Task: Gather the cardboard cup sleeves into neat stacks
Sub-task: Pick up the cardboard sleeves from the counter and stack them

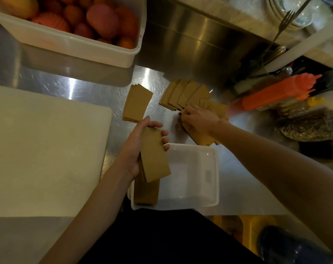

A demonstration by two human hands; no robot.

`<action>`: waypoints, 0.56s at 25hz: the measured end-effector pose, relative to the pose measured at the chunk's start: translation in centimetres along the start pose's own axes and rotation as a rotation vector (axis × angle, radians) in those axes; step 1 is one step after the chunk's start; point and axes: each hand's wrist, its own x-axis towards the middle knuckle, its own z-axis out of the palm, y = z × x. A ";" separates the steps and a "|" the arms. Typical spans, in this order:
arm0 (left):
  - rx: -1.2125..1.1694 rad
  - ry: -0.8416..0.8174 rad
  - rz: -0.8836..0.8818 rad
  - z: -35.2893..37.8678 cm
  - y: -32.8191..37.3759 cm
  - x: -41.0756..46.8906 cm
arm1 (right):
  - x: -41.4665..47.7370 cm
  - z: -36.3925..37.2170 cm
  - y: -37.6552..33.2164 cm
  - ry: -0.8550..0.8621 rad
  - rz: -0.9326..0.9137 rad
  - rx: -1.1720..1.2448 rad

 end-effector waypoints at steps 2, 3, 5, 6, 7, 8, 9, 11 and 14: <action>-0.001 0.003 -0.001 -0.1 0.0 0.0 | 0.0 0.0 -0.1 -0.013 -0.020 0.033; -0.003 0.003 -0.002 -0.1 -0.1 0.0 | 0.1 0.1 -0.1 -0.019 -0.001 0.077; 0.003 0.004 0.000 -0.2 0.0 -0.1 | 0.1 0.2 0.0 -0.037 0.148 0.315; 0.007 0.004 0.001 -0.2 0.0 -0.1 | 0.2 0.3 0.3 -0.059 0.231 0.453; 0.010 0.004 0.002 -0.2 0.0 -0.1 | 0.3 0.3 0.7 -0.083 0.286 0.562; 0.011 0.004 0.004 -0.3 0.1 -0.2 | 0.4 0.2 1.3 -0.112 0.309 0.608; 0.012 0.004 0.005 -0.3 0.1 -0.2 | 0.4 0.0 1.8 -0.135 0.320 0.632; 0.013 -0.002 0.001 -0.2 0.0 -0.2 | 0.1 -0.5 2.9 -0.160 0.335 0.581; 0.023 -0.011 -0.001 0.0 0.0 -0.2 | 0.1 -0.7 4.1 -0.162 0.367 0.519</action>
